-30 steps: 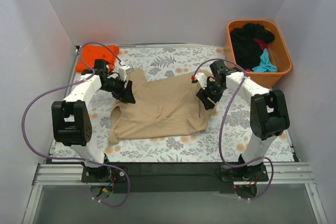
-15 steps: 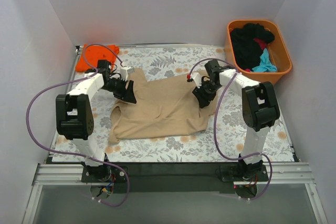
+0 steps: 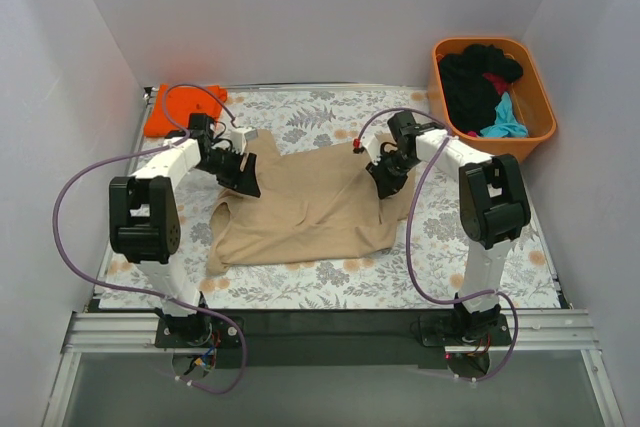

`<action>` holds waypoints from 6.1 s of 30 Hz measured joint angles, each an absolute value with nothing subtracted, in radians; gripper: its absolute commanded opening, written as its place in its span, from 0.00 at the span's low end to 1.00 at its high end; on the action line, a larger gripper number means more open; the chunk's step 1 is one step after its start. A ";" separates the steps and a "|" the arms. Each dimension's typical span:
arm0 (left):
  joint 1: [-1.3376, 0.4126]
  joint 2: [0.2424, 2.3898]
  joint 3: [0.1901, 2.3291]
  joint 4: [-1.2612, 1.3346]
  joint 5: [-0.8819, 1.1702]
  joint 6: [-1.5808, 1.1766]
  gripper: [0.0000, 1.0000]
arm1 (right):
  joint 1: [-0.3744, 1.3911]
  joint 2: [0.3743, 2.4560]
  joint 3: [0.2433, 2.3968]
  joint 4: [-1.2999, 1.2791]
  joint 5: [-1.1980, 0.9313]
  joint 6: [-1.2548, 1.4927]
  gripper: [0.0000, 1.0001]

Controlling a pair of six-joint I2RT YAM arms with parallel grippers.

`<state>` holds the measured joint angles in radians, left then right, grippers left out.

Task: Fold and stack the t-shirts
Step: Flatten the tshirt out

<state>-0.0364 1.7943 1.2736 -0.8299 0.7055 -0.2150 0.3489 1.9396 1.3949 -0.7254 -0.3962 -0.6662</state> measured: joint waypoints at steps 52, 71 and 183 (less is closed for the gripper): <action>-0.070 1.977 1.351 -0.724 0.491 -0.331 0.19 | 0.318 1.971 1.410 -0.775 -0.453 -0.715 0.01; -0.070 2.007 1.397 -0.735 0.524 -0.375 0.24 | 0.255 1.854 1.410 -0.831 -0.479 -0.737 0.01; 0.168 1.883 1.643 -0.142 0.460 -0.712 0.00 | 0.129 1.848 1.624 -0.284 -0.324 -0.487 0.01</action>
